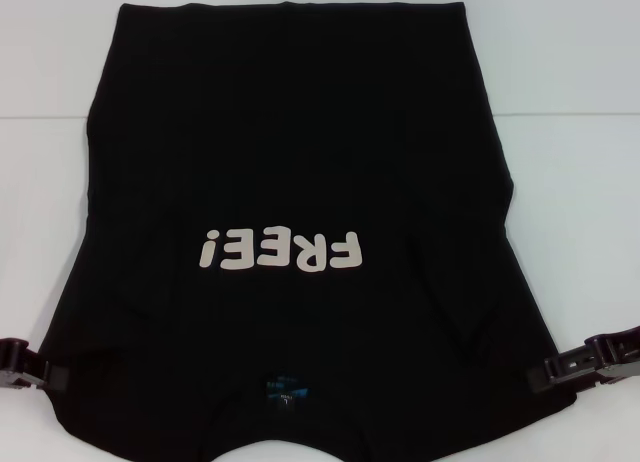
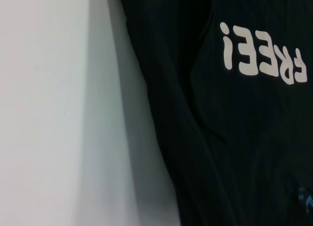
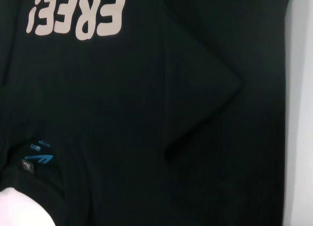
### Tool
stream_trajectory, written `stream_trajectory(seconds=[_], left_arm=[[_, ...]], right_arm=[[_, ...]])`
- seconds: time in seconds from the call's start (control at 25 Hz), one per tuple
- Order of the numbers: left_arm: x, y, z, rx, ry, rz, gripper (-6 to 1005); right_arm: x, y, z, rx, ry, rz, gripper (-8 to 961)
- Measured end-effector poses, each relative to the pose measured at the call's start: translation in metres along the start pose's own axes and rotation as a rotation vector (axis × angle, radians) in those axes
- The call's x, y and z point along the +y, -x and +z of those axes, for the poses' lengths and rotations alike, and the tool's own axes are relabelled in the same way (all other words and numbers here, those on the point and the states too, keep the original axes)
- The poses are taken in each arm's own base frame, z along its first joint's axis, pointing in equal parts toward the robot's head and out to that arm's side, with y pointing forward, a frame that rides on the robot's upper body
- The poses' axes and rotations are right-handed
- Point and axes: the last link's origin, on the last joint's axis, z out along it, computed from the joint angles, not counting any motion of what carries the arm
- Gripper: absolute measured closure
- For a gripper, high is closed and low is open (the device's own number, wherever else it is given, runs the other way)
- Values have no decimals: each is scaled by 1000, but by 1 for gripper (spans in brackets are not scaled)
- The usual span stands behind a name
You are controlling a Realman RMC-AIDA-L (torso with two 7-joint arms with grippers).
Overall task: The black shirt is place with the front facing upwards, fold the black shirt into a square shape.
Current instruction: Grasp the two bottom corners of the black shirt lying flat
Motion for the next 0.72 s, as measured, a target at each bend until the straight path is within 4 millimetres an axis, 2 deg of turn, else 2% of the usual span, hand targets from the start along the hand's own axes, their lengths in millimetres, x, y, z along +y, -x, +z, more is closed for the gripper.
stream_trajectory(seconds=[0.72], left_arm=[[1, -1, 0, 1, 0, 2, 950]], right_arm=[[10, 2, 11, 30, 23, -32, 57]])
